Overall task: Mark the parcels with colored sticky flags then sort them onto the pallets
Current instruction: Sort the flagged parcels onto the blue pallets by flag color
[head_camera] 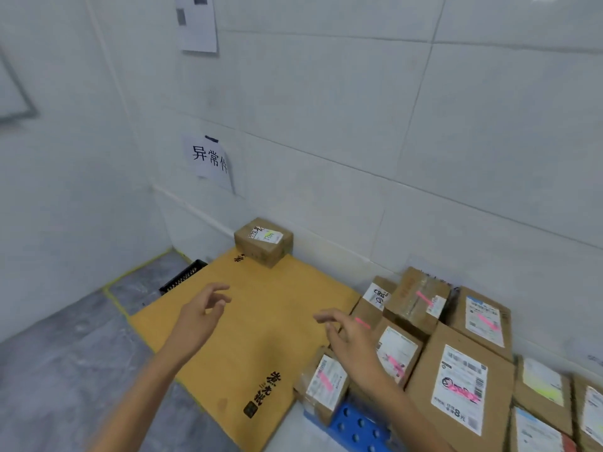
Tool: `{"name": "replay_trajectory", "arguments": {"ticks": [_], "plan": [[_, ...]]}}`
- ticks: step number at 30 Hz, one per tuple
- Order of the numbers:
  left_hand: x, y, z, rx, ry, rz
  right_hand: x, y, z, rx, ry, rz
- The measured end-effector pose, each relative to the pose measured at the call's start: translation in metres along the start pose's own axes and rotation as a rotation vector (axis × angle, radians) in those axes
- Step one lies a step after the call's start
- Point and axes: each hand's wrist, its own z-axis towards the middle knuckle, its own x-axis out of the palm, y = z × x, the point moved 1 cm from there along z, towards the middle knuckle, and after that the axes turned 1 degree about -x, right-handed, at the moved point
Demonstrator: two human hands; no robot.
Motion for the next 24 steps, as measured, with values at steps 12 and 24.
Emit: {"name": "replay_trajectory", "arguments": {"ticks": [12,24], "plan": [[-0.022,0.094,0.246,-0.066,0.078,-0.051,0.087,-0.042,0.215,0.197,-0.330,0.132],[0.025,0.201,0.474,-0.255,0.411,0.097,0.189,-0.129,0.414,0.735,-0.153,0.078]]}}
